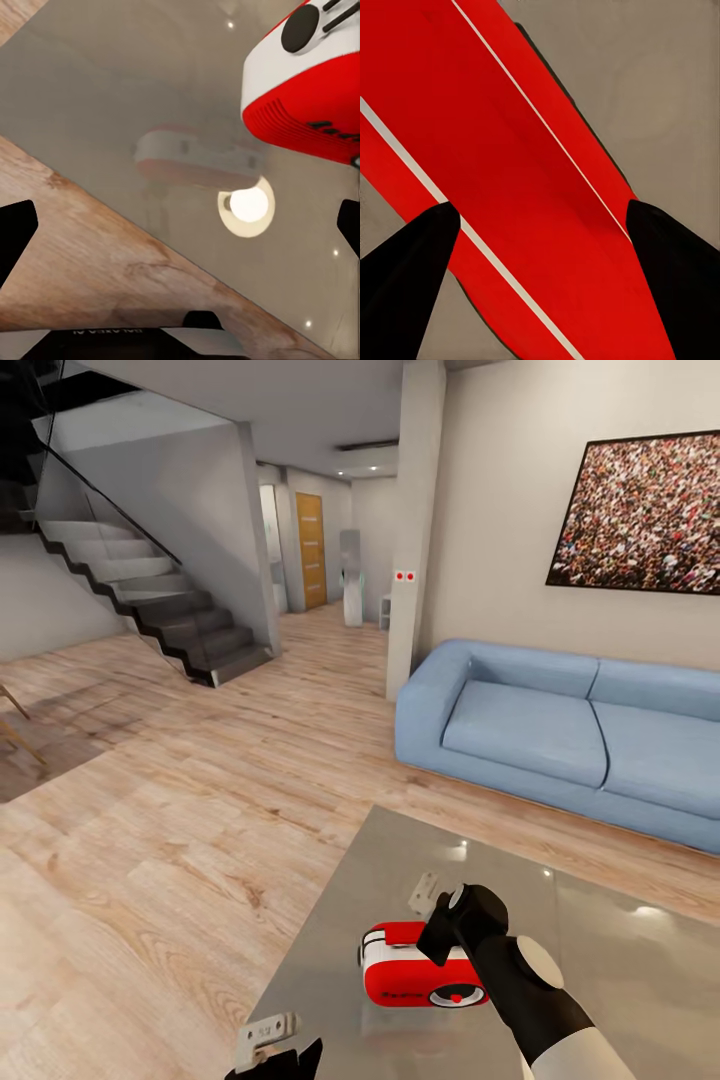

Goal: Turn on the radio receiver that's on the table in the living room.

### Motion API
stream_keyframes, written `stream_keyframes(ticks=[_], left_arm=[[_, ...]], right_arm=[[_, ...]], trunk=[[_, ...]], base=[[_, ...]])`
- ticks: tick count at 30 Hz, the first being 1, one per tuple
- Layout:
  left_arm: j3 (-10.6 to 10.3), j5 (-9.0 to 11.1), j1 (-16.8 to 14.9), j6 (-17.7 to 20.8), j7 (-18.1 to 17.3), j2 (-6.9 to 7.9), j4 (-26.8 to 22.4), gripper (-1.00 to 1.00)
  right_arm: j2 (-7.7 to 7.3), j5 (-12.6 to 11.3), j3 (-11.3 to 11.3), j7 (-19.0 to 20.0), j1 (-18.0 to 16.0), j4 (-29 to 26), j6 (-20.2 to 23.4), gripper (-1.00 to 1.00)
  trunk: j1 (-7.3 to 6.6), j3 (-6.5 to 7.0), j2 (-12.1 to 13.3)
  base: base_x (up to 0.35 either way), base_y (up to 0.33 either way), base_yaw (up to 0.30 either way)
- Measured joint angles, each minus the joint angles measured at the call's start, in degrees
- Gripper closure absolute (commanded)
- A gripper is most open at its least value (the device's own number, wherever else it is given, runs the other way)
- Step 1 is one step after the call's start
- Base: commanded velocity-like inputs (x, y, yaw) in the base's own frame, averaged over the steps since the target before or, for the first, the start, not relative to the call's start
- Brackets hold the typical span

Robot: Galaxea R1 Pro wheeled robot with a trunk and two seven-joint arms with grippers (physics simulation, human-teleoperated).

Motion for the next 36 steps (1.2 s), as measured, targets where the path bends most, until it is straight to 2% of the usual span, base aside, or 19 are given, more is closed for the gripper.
stream_keyframes(ticks=[4, 10, 36], left_arm=[[-0.2, -0.1, 0.0, 0.0, 0.3, 0.04, 0.0, -1.0], [-0.3, 0.0, 0.0, 0.0, 2.6, -0.01, 0.0, -1.0], [-0.3, 0.0, 0.0, 0.0, 2.9, -0.1, 0.0, -1.0]], right_arm=[[0.0, 0.0, 0.0, 0.0, 0.0, 0.0, 0.0, 1.0], [0.0, -0.1, 0.0, 0.0, 0.0, 1.2, 0.0, 1.0], [0.09, -0.1, 0.0, 0.0, 0.0, 1.3, 0.1, 1.0]], trunk=[[-0.88, 0.72, 1.6], [-2.2, 1.79, 4.0], [-7.91, 6.46, 14.4]], base=[[0.0, 0.0, 0.0], [0.0, 0.0, 0.0], [0.0, 0.0, 0.0]])
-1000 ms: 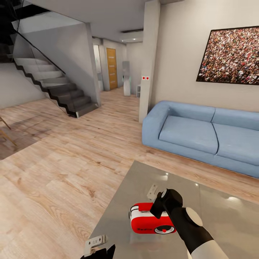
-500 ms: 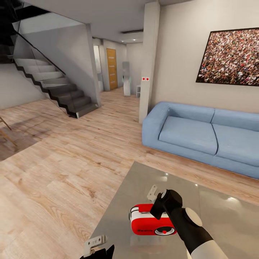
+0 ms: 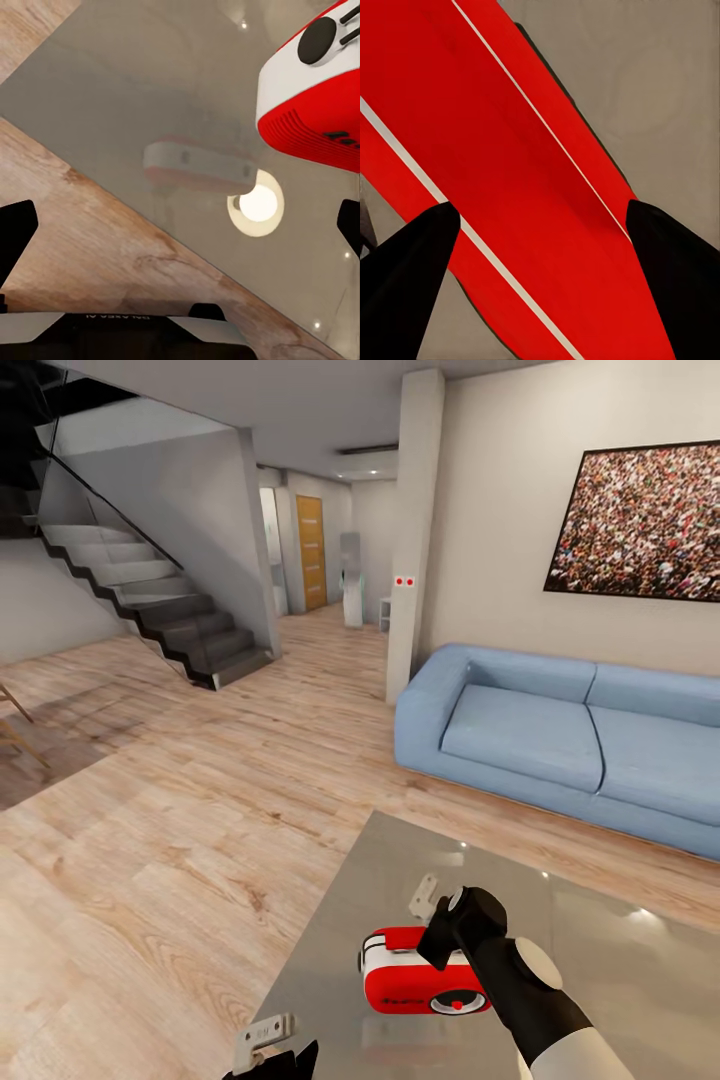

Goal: Turn on the radio receiver that's on the table in the living room.

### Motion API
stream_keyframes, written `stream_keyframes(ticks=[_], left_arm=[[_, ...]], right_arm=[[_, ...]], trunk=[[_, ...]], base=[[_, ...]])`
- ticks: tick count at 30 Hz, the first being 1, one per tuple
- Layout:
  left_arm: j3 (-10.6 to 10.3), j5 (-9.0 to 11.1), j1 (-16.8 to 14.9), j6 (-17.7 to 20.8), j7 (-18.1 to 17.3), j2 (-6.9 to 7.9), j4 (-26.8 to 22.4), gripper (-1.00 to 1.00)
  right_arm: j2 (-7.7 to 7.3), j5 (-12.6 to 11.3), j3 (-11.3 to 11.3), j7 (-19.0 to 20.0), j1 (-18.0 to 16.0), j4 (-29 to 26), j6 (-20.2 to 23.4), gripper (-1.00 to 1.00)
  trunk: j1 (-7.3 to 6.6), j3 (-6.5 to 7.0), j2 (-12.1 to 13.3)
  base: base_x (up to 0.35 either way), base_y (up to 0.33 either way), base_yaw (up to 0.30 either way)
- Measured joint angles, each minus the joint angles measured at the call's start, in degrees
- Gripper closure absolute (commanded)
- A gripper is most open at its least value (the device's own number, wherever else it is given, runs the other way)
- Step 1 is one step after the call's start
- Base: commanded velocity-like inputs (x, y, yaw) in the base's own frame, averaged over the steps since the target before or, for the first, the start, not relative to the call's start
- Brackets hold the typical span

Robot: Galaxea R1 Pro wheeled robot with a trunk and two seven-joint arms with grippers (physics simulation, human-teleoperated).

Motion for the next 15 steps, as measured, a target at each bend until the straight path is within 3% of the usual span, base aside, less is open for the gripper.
stream_keyframes(ticks=[10, 15], left_arm=[[0.0, 0.0, 0.0, 0.0, 0.0, 0.0, 0.0, -1.0], [0.0, 0.0, 0.0, 0.0, 0.0, 0.18, 0.0, -1.0]], right_arm=[[0.0, -0.1, -0.1, 0.0, 0.0, 0.0, 0.0, 1.0], [0.0, 0.1, -2.3, 0.4, 0.0, 0.0, -0.1, 1.0]], trunk=[[-2.2, 1.79, 4.0], [-3.29, 2.69, 6.0]], base=[[0.0, 0.0, 0.0], [0.0, 0.0, 0.0]])
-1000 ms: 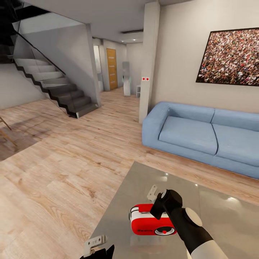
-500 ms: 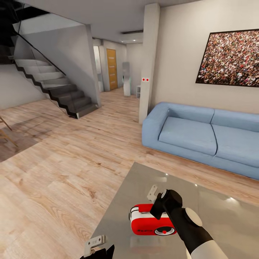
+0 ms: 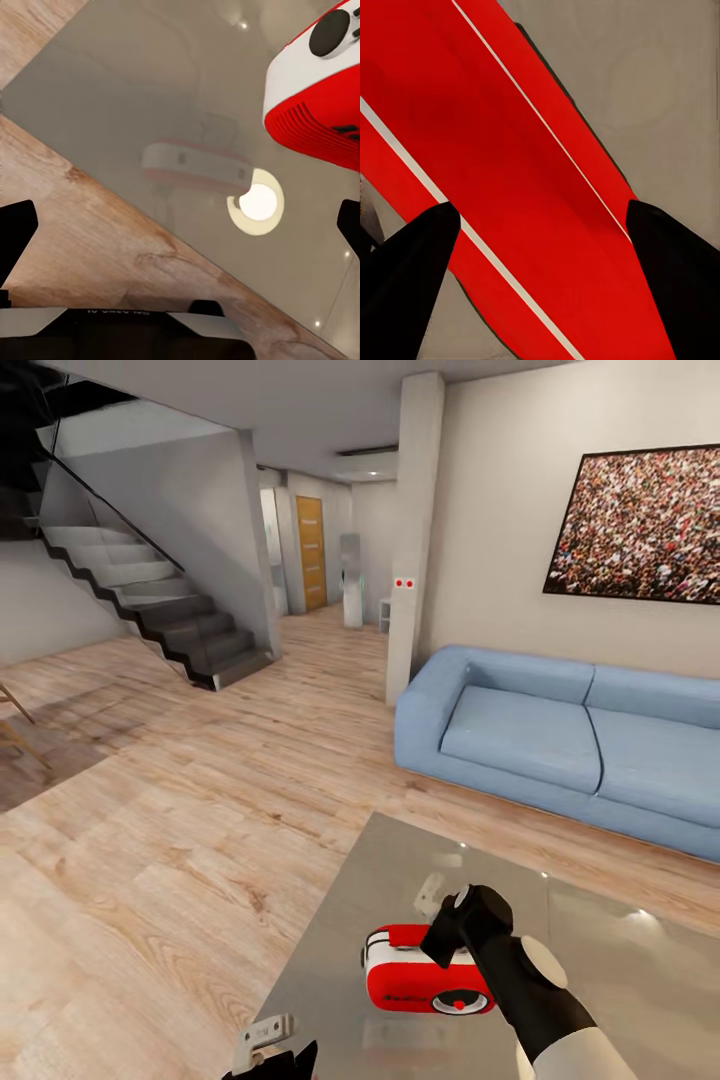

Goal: Turn on the radio receiver that's on the table in the living room.

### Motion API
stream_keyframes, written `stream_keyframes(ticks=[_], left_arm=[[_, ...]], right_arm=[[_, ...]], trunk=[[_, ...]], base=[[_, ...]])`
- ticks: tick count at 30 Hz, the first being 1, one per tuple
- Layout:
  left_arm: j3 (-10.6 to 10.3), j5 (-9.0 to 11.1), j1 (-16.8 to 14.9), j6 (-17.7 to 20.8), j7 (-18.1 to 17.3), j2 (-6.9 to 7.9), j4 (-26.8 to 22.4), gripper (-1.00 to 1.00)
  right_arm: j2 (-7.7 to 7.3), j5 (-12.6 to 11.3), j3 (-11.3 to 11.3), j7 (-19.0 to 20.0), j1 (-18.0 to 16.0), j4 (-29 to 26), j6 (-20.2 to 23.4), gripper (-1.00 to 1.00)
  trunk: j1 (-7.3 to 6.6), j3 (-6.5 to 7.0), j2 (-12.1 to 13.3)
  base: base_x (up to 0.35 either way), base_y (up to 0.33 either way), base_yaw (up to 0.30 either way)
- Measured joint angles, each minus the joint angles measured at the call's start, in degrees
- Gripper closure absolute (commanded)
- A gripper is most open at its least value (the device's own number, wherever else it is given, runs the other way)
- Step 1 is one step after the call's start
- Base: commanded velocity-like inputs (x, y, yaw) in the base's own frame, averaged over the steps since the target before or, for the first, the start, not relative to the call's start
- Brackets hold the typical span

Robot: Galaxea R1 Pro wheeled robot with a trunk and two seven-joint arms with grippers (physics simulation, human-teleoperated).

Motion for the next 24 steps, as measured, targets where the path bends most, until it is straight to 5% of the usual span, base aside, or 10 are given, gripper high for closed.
stream_keyframes(ticks=[5, 8, 15, 20, 24], left_arm=[[-0.9, 0.0, 0.0, 0.0, 0.0, 0.13, 0.0, -1.0], [-2.7, -0.2, 0.0, 0.0, 0.0, 0.26, 0.0, -1.0], [-5.3, -2.9, 0.0, 0.0, 0.0, 0.32, 0.0, -1.0], [-4.0, -3.2, 0.0, -0.1, 0.1, 0.43, 0.0, -1.0], [-0.6, -3.3, 0.0, -0.7, 0.1, 0.37, 0.0, -1.0]], right_arm=[[0.0, -0.2, -0.4, 0.1, 0.0, -0.1, 0.1, 1.0], [0.0, -0.4, -3.3, 0.3, 0.0, 0.0, 0.0, 1.0], [0.0, -0.6, -5.3, 0.3, 0.0, -0.1, 0.0, 1.0], [0.0, -0.4, -6.9, 0.3, 0.0, -0.1, 0.0, 1.0], [0.0, -0.7, -10.2, 0.3, 0.0, -0.1, 0.2, 1.0]], trunk=[[-0.01, 0.01, 0.0], [-0.01, 0.01, 0.0], [-0.01, 0.01, 0.0], [-0.01, 0.01, 0.0], [-0.01, 0.0, 0.0]], base=[[0.0, 0.0, 0.0], [0.0, 0.0, 0.0], [0.0, 0.0, 0.0], [0.0, 0.0, 0.0], [0.0, 0.0, 0.0]])
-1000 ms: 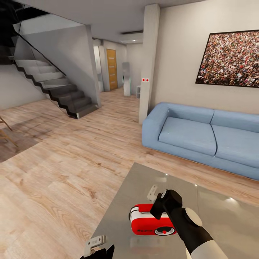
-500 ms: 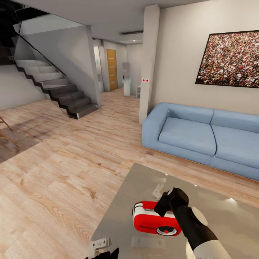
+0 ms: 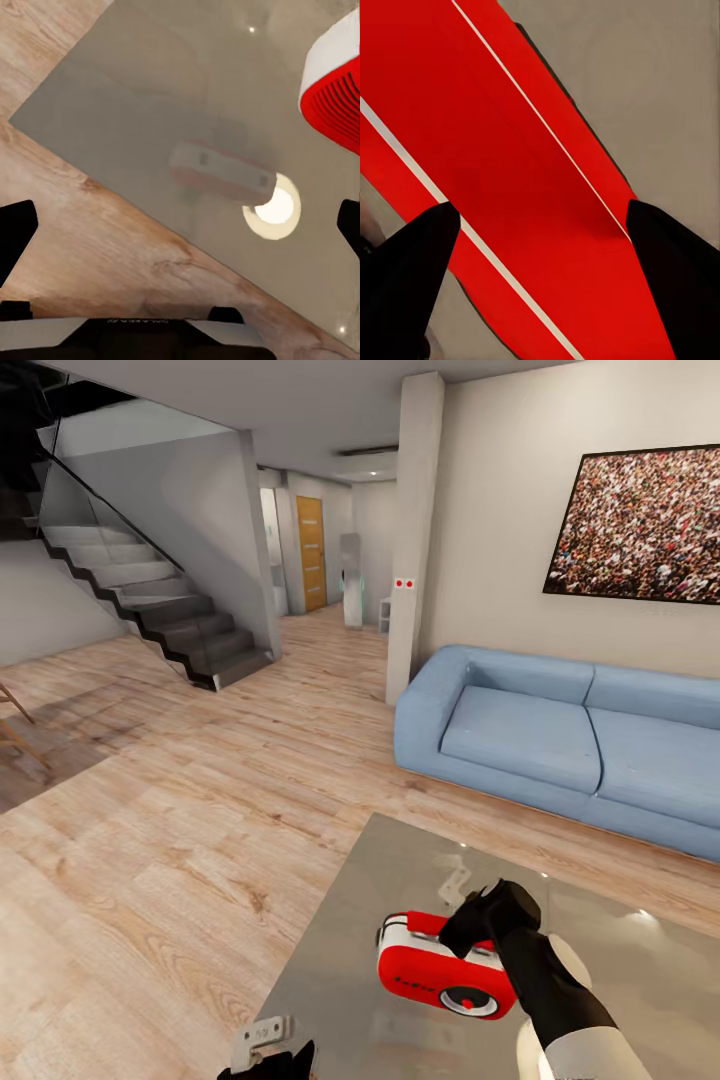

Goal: Turn on the radio receiver that's on the table in the living room.

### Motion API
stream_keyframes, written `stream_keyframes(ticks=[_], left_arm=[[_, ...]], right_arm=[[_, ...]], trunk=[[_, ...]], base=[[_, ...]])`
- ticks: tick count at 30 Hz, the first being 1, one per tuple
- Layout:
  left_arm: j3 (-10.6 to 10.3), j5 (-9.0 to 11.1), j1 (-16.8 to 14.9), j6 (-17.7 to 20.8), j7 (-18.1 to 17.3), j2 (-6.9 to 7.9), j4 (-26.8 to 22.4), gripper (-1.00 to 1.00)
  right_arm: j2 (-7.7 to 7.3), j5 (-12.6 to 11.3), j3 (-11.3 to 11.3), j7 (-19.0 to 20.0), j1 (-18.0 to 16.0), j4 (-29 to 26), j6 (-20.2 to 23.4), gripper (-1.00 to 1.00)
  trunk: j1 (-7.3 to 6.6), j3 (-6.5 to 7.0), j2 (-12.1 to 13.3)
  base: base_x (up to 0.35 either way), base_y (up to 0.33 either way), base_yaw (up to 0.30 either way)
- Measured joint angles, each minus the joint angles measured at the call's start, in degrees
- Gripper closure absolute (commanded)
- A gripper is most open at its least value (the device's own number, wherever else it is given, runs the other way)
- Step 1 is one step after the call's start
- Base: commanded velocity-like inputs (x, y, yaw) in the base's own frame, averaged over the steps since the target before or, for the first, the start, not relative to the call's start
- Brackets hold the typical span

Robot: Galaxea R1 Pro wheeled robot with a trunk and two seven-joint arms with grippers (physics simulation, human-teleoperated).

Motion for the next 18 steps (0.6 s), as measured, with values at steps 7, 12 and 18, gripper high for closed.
stream_keyframes(ticks=[7, 12, 18], left_arm=[[1.4, 0.0, 0.0, -1.6, 0.0, -0.02, 0.0, -1.0], [4.1, 0.0, 0.0, -5.6, 0.0, 0.01, 0.0, -1.0], [9.5, 0.1, 0.0, -5.8, -0.1, -0.17, 0.0, -1.0]], right_arm=[[0.0, -0.7, -2.1, 0.0, 0.0, 0.0, -0.3, 1.0], [-0.08, -13.4, -6.0, -0.3, 0.0, 0.0, -0.1, 1.0], [-0.09, -18.0, -12.8, 3.0, 0.0, 0.1, -0.1, 1.0]], trunk=[[0.0, 0.0, 0.0], [0.0, 0.0, 0.0], [0.0, 0.0, 0.0]], base=[[0.0, 0.0, 0.0], [0.0, 0.0, 0.0], [0.0, 0.0, 0.0]])
